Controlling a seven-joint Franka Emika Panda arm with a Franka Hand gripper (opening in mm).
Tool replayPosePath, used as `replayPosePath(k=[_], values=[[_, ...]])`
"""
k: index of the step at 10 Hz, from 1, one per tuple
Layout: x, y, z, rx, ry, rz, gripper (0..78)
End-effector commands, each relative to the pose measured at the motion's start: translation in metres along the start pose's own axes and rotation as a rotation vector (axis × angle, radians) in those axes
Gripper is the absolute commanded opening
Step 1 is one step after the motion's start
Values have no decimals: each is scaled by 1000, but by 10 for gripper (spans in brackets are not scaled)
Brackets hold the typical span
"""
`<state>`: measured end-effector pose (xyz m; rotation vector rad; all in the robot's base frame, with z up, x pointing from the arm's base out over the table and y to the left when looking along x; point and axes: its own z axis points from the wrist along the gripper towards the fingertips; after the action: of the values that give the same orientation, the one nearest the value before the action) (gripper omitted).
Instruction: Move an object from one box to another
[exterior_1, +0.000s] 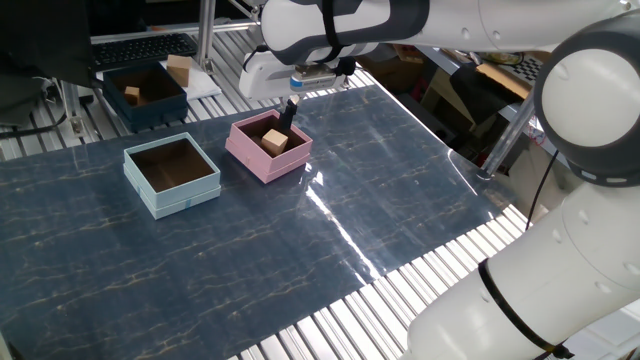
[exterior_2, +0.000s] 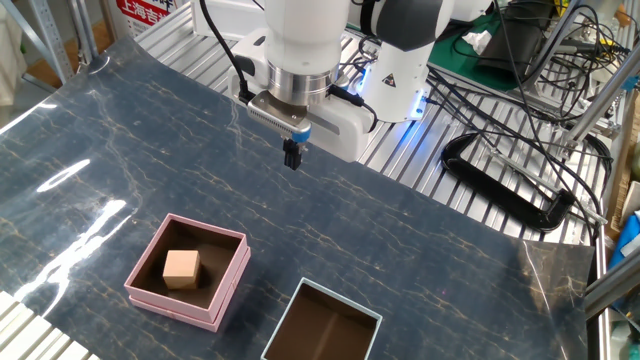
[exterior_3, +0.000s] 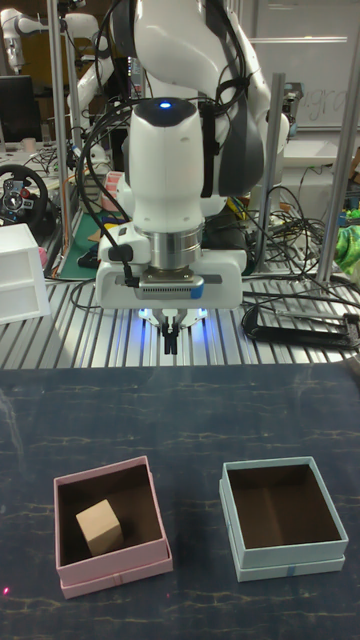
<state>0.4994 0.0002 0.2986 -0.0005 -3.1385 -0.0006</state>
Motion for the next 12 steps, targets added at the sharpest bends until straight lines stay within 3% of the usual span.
replayPosePath(k=[1,5,9,12], values=[[0,0,0,4,-24,263,0],[-4,-3,0,10,-21,298,0],[-21,-27,2,11,-23,307,0],[-32,-38,0,11,-26,366,0]])
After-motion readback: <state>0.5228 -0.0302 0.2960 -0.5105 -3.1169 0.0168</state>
